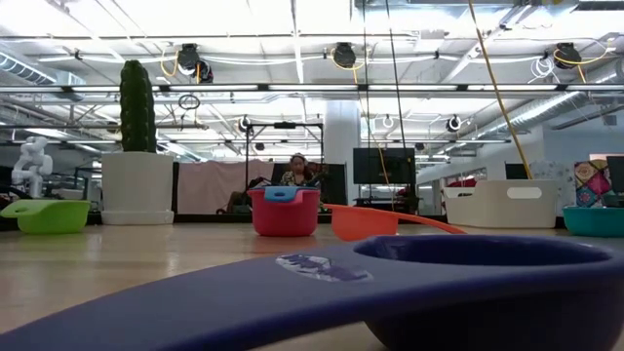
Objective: Nest measuring cups in basket
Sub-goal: Stack the yellow measuring cup on top of the blue measuring cup
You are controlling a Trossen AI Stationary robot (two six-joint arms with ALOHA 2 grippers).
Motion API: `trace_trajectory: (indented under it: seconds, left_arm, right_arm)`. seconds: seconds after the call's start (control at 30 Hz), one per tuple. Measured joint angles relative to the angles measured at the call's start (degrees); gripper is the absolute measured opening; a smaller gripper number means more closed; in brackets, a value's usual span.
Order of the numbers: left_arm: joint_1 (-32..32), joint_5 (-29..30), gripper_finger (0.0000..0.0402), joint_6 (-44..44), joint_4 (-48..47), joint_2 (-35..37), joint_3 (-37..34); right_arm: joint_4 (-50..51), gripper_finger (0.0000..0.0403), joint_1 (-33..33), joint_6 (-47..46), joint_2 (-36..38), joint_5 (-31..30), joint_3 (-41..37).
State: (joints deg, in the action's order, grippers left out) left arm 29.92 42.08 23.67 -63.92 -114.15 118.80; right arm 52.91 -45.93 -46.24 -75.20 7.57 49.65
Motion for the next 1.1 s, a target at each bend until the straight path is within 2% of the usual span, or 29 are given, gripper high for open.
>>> trace_trajectory:
  seconds: [0.33, 0.9, 1.0, 1.1]
  left_arm:
    - [3.64, 2.51, 0.0026, 6.96, -0.76, 0.00, 0.00]
    - [6.56, 3.59, 0.0026, 10.61, -0.47, -0.02, 0.00]
    - [6.96, 3.57, 0.0026, 11.06, -0.46, -0.02, 0.00]
    - [7.36, 3.59, 0.0026, 11.81, -0.28, -0.02, 0.00]
  right_arm:
    - [-2.80, 0.0118, -0.33, -1.67, -2.01, 0.05, 0.00]
    - [-3.82, 0.0117, -1.07, -1.17, -4.42, -1.70, -1.73]
    - [-5.03, 0.0097, -1.12, -1.51, -4.44, -1.42, -4.99]
    - [-6.59, 0.0042, -1.95, -1.42, -4.44, -1.44, -8.42]
